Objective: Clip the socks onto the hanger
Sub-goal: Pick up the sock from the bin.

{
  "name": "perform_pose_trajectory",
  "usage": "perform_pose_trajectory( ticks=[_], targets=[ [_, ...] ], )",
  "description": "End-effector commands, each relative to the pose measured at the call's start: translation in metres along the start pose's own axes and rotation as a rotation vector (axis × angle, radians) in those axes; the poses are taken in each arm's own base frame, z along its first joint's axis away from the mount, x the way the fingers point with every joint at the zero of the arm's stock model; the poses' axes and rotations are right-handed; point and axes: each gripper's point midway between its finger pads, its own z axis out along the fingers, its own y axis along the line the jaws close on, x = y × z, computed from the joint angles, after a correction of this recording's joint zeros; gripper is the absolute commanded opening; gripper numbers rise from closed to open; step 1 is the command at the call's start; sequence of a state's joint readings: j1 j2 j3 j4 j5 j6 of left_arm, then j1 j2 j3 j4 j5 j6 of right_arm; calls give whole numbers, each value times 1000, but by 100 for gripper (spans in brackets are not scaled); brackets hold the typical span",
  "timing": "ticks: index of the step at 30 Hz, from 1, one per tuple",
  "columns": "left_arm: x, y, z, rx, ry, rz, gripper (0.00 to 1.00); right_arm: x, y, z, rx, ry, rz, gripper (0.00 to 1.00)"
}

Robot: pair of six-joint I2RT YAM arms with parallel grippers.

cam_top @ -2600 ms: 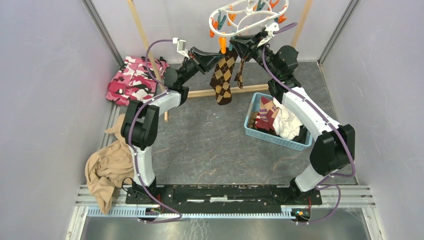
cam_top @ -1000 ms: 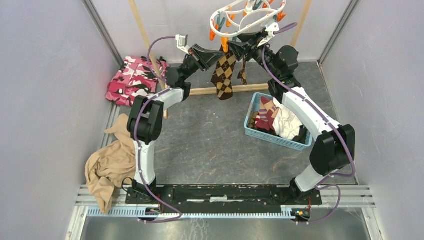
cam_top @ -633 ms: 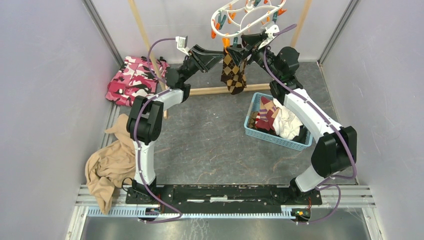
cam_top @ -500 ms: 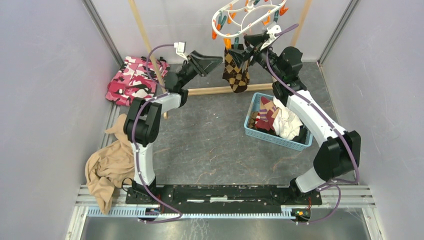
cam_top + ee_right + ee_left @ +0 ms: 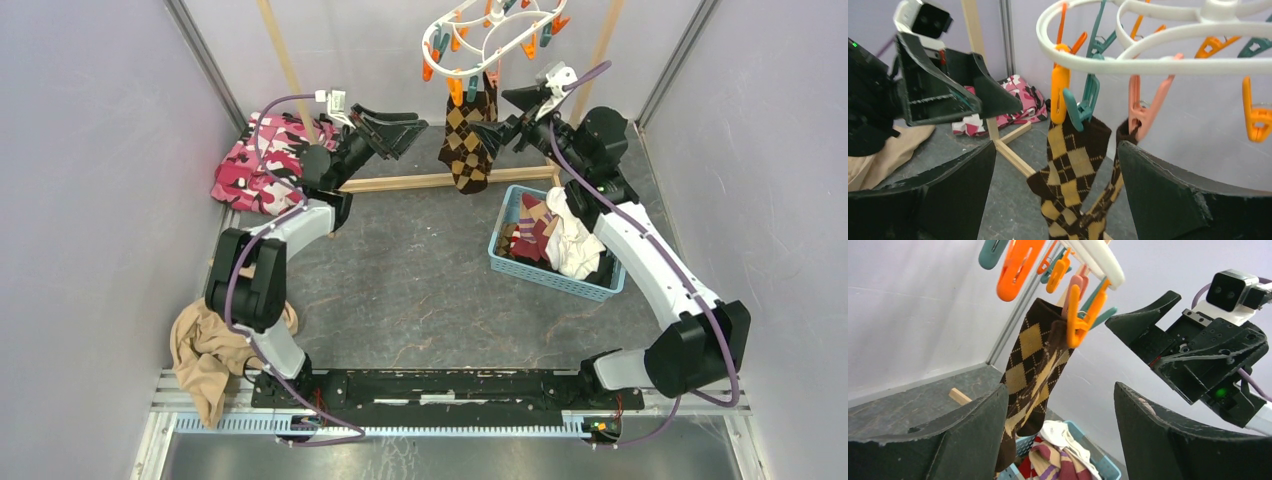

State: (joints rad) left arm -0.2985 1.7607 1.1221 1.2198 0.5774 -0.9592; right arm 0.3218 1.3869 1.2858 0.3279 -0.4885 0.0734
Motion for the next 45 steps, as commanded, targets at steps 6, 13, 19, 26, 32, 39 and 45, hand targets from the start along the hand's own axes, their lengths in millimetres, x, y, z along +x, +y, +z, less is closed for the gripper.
perform_pose_trajectory(
  ticks=[6, 13, 19, 26, 32, 39, 45],
  targets=[
    [-11, -38, -27, -72, 112, 261, 91, 1, -1, -47, 62, 51, -31, 98],
    [-7, -53, -50, -135, 268, 359, 93, 35, -16, -84, 209, 151, 38, 98],
    [-8, -59, -71, -205, 304, 391, 100, 67, -35, -122, 400, 257, 76, 98],
    [-8, -56, -87, -303, 281, 328, 100, 134, -64, -186, 736, 470, 206, 98],
    [8, -48, -89, -327, 307, 189, 100, 176, -83, -218, 887, 560, 295, 98],
    [19, -43, -91, -333, 334, 116, 100, 217, -80, -227, 867, 676, 369, 74],
    [23, -39, -95, -343, 341, 106, 99, 243, -71, -231, 824, 744, 406, 56]
  ],
)
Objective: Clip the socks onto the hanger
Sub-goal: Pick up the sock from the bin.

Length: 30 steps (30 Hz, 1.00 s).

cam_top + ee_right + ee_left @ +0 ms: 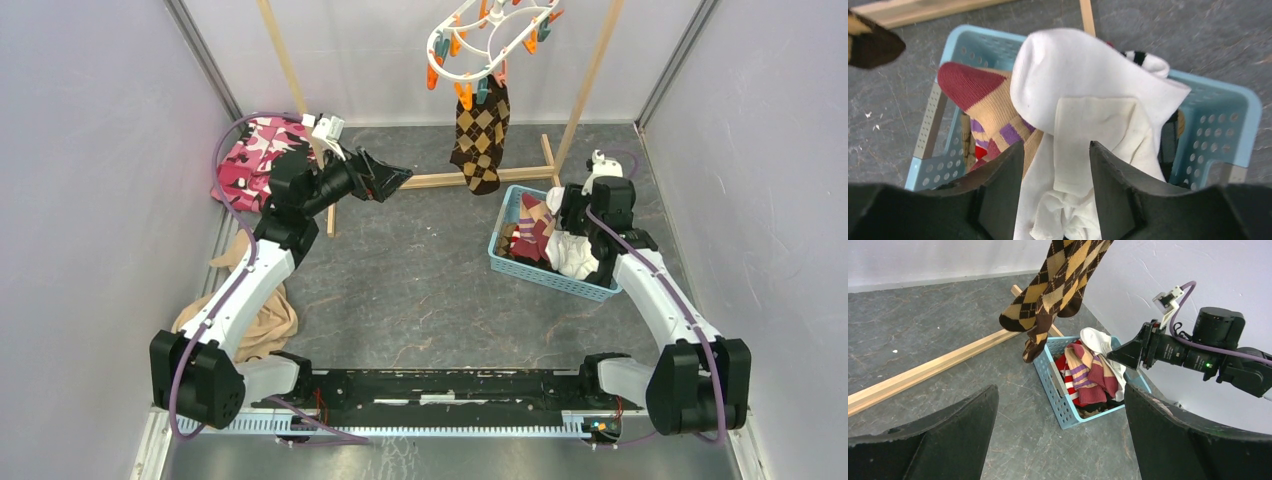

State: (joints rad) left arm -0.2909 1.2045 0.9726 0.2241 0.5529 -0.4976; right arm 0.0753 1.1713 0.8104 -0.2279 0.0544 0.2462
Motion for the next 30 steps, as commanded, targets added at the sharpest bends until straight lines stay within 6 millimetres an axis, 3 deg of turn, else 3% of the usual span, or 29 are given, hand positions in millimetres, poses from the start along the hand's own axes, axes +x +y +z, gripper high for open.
perform_pose_trajectory(
  ticks=[1, 8, 15, 22, 30],
  targets=[
    [0, -3, -1, 16, -3, -32, 99, 11, 0, 6, -17, 33, 6, 53],
    [1, -1, 4, 27, 3, -41, 97, 17, -3, 16, -12, 59, -13, 43],
    [1, 0, 7, 34, 2, -47, 95, 9, -3, 19, -13, 57, -31, 31],
    [2, 2, 11, 45, 6, -58, 93, -13, 0, 11, -26, 1, -56, 43],
    [2, 3, 18, 62, 15, -77, 93, -28, 9, 14, -71, -27, -70, 41]
  ],
)
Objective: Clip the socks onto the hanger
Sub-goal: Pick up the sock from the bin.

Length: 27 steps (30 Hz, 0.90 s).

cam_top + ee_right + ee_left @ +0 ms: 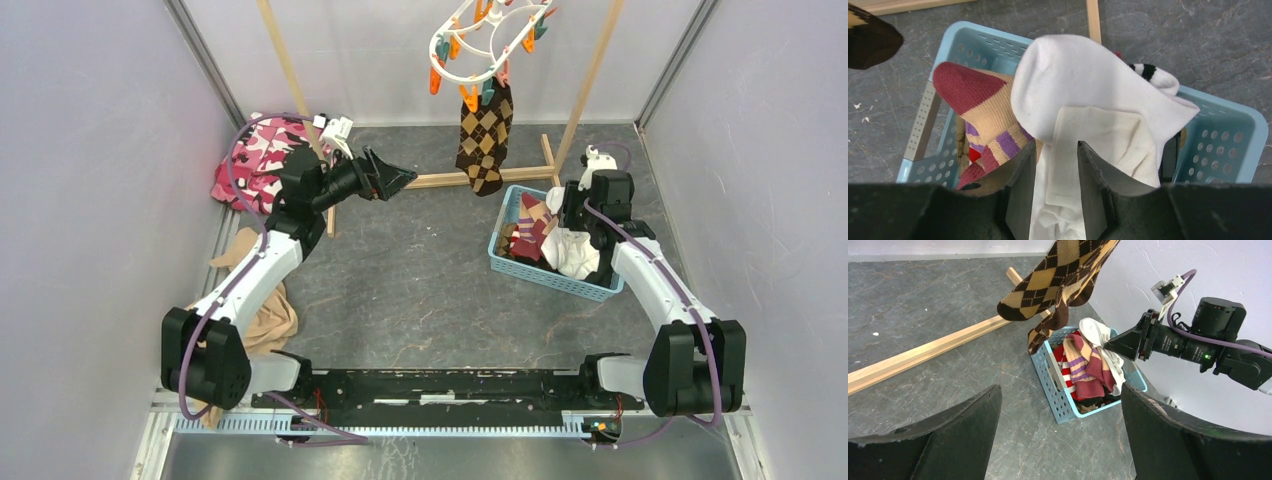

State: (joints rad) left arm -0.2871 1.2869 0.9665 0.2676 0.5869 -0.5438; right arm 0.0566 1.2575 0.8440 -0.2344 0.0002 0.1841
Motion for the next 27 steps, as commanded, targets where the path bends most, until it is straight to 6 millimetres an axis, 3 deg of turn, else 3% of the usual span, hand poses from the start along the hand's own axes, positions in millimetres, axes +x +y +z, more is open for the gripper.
perform_pose_trajectory(
  ticks=[1, 8, 17, 27],
  targets=[
    [-16, -13, 4, 58, -28, -6, 92, -37, 8, -2, -45, -89, -25, 41],
    [-14, -13, 5, 71, -20, -4, 89, -39, 18, 8, -103, -83, -39, 41],
    [-14, -10, 7, 72, -18, -6, 89, -65, 39, 15, -191, -147, 43, 48],
    [-15, -7, 8, 66, -18, -11, 93, -68, 22, 31, 10, -78, -10, 52]
  ],
)
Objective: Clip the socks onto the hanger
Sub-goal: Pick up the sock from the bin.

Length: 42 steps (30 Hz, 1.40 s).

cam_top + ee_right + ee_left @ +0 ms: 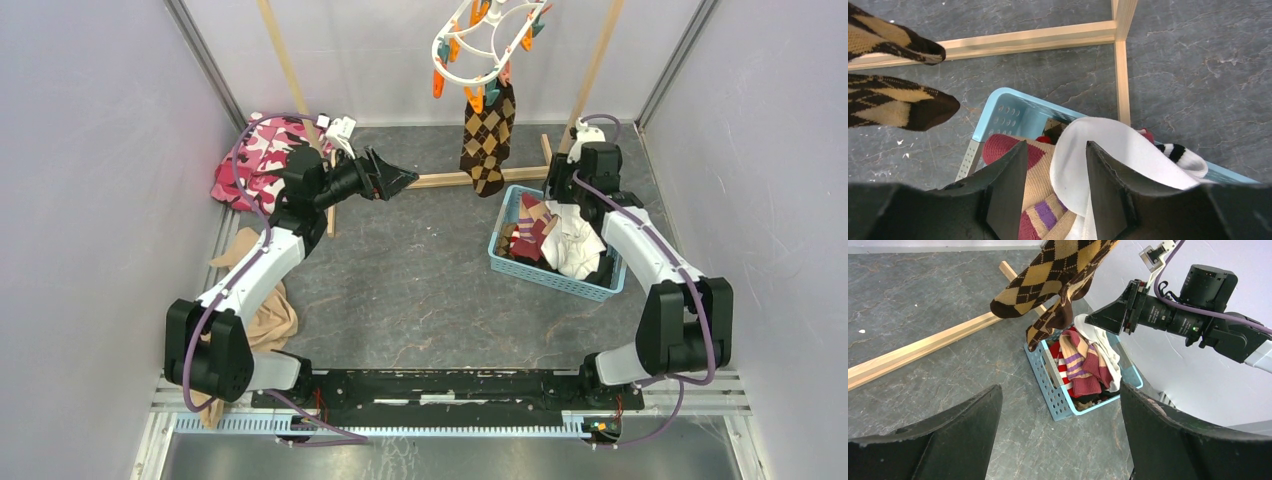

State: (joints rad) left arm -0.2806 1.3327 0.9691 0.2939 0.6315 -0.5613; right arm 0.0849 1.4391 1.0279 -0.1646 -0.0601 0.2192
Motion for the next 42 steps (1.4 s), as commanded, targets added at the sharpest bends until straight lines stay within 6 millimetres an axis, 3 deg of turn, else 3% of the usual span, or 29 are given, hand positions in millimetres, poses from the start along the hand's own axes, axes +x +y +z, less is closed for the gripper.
perform_pose_trajectory(
  ticks=[1, 17, 23, 33, 37, 38, 40, 42],
  targets=[
    [-23, -13, 1, 40, -50, 18, 93, -15, -10, 0, 120, -11, -34, 52],
    [-24, -9, 3, 34, -49, 16, 93, 12, -15, 2, 307, 95, -105, 46],
    [-25, -8, 2, 32, -52, 23, 93, 1, -18, -10, 331, 59, -121, 20],
    [-28, -10, 3, 44, -53, 23, 93, -19, -19, -40, 332, -34, -124, 1],
    [-27, -11, 3, 52, -50, 21, 93, -15, -21, -47, 328, -27, -138, 2],
    [-27, -11, 3, 53, -50, 20, 93, -10, -23, -48, 332, -16, -138, 7],
    [-26, -11, 3, 53, -48, 19, 93, 6, -28, -48, 332, 19, -122, 26],
    [-26, -12, 2, 55, -47, 17, 93, 23, -30, -46, 310, 55, -94, 34]
  ],
)
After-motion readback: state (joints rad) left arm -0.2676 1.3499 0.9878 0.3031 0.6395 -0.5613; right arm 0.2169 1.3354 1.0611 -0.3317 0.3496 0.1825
